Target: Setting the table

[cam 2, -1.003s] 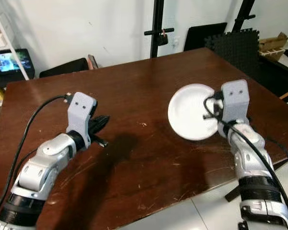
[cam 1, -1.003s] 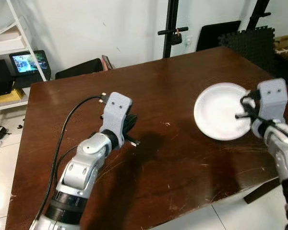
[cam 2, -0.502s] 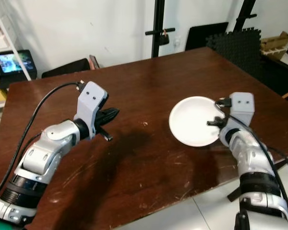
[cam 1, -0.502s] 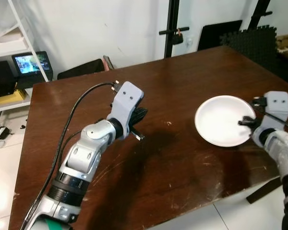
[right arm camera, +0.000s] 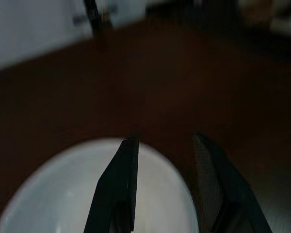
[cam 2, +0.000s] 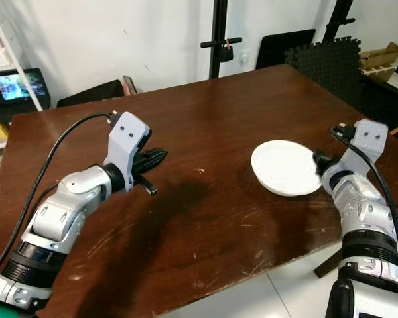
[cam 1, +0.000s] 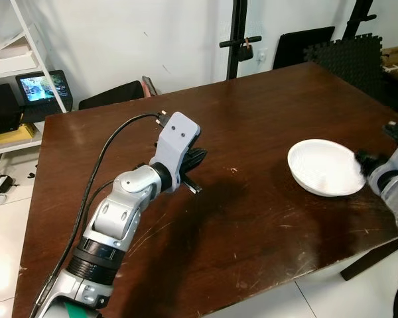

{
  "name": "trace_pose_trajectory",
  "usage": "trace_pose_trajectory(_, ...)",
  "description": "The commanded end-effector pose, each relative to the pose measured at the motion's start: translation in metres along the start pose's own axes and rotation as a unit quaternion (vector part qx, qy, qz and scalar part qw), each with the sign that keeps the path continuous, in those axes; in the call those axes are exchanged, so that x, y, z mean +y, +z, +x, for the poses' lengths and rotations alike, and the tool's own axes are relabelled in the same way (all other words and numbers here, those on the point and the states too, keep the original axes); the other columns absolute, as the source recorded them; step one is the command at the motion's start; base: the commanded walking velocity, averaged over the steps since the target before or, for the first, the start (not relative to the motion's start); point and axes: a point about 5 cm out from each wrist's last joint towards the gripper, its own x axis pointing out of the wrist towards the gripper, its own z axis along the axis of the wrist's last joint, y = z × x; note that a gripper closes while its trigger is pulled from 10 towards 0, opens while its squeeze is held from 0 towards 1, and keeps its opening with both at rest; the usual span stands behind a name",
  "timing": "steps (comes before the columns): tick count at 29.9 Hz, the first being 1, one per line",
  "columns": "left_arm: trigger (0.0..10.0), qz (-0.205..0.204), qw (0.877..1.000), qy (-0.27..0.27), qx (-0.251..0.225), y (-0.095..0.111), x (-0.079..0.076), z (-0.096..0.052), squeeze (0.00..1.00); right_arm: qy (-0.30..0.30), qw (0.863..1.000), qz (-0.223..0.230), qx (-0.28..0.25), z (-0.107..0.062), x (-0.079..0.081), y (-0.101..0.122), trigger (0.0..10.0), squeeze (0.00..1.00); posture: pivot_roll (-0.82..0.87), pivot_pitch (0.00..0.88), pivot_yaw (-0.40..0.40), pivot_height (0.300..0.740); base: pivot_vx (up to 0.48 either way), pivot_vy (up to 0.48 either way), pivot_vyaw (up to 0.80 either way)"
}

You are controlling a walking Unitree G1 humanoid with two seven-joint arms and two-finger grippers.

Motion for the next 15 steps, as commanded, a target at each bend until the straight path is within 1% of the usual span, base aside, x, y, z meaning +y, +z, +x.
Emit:
trace_pose_trajectory(1, 10.0, -0.009, 1.0, 0.007, 0.003, -0.004, 0.001, -0.001, 0.0, 0.002, 1.0, -0.007, -0.028, -0.001, 0.008, 0.006, 10.0, 0.0, -0.03, 0.174, 0.167, 0.74, 0.0, 0.0, 0.0)
trace_pose_trajectory(3, 10.0, -0.02, 1.0, 0.019, 0.003, -0.005, 0.0, -0.001, 0.0, 0.017, 0.998, 0.0, -0.065, -0.003, 0.023, 0.017, 10.0, 0.0, -0.02, 0.174, 0.169, 0.74, 0.0, 0.0, 0.0)
trace_pose_trajectory(5, 10.0, -0.03, 0.999, 0.029, 0.002, -0.007, -0.003, 0.0, 0.0, 0.043, 0.995, 0.011, -0.093, -0.007, 0.043, 0.021, 10.0, 0.0, -0.02, 0.176, 0.171, 0.74, 0.0, 0.0, 0.0)
trace_pose_trajectory(6, 10.0, -0.03, 0.999, 0.029, 0.002, -0.007, -0.003, 0.0, 0.0, 0.043, 0.995, 0.011, -0.093, -0.007, 0.043, 0.021, 10.0, 0.0, -0.02, 0.176, 0.171, 0.74, 0.0, 0.0, 0.0)
trace_pose_trajectory(7, 10.0, -0.036, 0.999, 0.038, -0.002, -0.008, -0.006, 0.0, 0.0, 0.069, 0.992, -0.002, -0.11, -0.013, 0.064, 0.018, 10.0, 0.0, -0.02, 0.176, 0.171, 0.74, 0.0, 0.0, 0.0)
trace_pose_trajectory(8, 10.0, -0.039, 0.998, 0.041, -0.004, -0.008, -0.007, 0.0, 0.0, 0.084, 0.99, -0.013, -0.114, -0.016, 0.072, 0.015, 10.0, 0.0, -0.02, 0.176, 0.171, 0.74, 0.0, 0.0, 0.0)
trace_pose_trajectory(9, 10.0, -0.039, 0.998, 0.041, -0.004, -0.008, -0.007, 0.0, 0.0, 0.084, 0.99, -0.013, -0.114, -0.016, 0.072, 0.015, 10.0, 0.0, -0.02, 0.176, 0.171, 0.74, 0.0, 0.0, 0.0)
trace_pose_trajectory(10, 10.0, -0.04, 0.998, 0.043, -0.005, -0.008, -0.007, 0.0, 0.0, 0.094, 0.989, -0.021, -0.115, -0.018, 0.077, 0.012, 10.0, 0.0, -0.02, 0.176, 0.171, 0.74, 0.0, 0.0, 0.0)
trace_pose_trajectory(12, 10.0, -0.041, 0.998, 0.049, -0.005, -0.008, -0.005, 0.001, 0.0, 0.114, 0.986, -0.038, -0.117, -0.021, 0.085, 0.006, 10.0, 0.0, -0.03, 0.176, 0.168, 0.74, 0.259, -0.33, 0.0)
trace_pose_trajectory(15, 10.0, -0.042, 0.998, 0.055, -0.006, -0.008, -0.003, 0.002, 0.0, 0.122, 0.984, -0.048, -0.117, -0.023, 0.087, 0.001, 10.0, 0.0, -0.03, 0.177, 0.164, 0.74, 0.27, -0.367, 0.0)
